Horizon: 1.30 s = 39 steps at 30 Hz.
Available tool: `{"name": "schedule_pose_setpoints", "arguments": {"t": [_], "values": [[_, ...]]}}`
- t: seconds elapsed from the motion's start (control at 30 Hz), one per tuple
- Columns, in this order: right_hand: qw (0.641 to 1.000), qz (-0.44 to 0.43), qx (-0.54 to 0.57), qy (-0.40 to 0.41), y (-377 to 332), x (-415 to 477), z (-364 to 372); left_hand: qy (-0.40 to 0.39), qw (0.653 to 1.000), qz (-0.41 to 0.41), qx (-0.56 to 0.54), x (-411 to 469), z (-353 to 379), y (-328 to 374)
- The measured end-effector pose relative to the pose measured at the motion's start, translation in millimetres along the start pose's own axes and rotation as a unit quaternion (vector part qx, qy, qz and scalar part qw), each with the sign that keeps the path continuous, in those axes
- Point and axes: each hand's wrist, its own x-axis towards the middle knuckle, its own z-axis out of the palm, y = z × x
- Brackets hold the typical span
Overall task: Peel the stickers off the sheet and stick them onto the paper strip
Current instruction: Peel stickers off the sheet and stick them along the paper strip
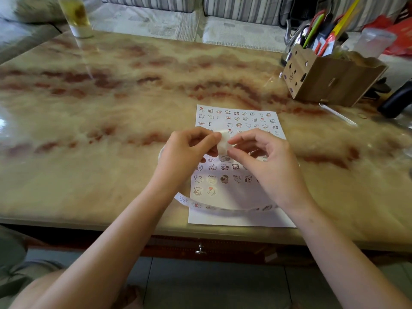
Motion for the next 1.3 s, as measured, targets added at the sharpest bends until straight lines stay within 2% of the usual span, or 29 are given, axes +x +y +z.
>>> {"name": "schedule_pose_setpoints", "arguments": {"t": [0.17,0.37,0.57,1.3], "values": [[1.000,-0.016,-0.007,0.021,2,-2,2,-0.020,0.999,-0.029,-0.020,0,1,0],[0.999,-0.016,0.013,0.038,6,-2,2,-0.064,0.997,-0.039,0.011,-2,1,1],[0.999,-0.023,-0.010,0.047,9,-3,2,-0.033,0.999,-0.026,-0.008,-2,-2,1],[0.992,-0.095,-0.050,0.062,14,-1,6,-0.052,0.997,-0.054,-0.035,-2,-1,-1]]}}
